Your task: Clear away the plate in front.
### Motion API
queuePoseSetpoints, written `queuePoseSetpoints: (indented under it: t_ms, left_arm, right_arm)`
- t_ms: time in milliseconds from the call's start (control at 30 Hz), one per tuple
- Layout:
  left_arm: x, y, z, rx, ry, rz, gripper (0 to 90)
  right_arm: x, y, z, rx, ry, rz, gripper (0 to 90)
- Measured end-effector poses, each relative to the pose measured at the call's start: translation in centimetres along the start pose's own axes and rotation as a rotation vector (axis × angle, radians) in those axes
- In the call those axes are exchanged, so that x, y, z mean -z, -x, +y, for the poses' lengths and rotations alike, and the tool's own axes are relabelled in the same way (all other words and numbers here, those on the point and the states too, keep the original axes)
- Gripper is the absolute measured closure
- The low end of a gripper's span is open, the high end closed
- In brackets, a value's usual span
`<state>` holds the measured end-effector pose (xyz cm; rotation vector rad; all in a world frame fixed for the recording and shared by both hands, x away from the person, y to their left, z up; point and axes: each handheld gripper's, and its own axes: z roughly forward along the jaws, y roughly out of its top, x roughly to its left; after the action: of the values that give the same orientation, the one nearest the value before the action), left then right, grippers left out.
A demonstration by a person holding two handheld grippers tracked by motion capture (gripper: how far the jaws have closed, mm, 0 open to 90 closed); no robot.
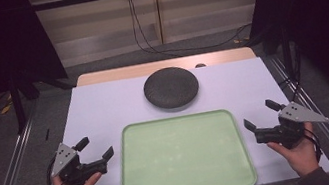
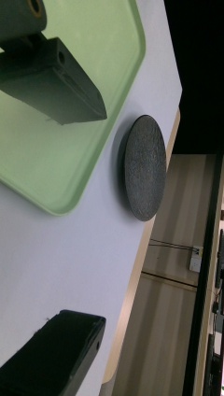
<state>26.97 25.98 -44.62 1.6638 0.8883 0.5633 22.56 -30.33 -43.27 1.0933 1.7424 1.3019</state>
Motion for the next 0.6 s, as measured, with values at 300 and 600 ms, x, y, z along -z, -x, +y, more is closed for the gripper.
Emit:
queuePoseSetpoints:
  t_ms: [300,600]
  left_arm:
    - [-1.3,0.3,0.2,0.041,0.003,-0.019,3.7]
    - [-4.0,0.1,1.7,0.107,0.015,-0.062,2.5]
  right_arm:
    - [0.2,-0.1,-0.1,0.01,0.0,0.018,2.8]
    - [0.7,0.1,-0.6,0.031,-0.009,0.022,3.0]
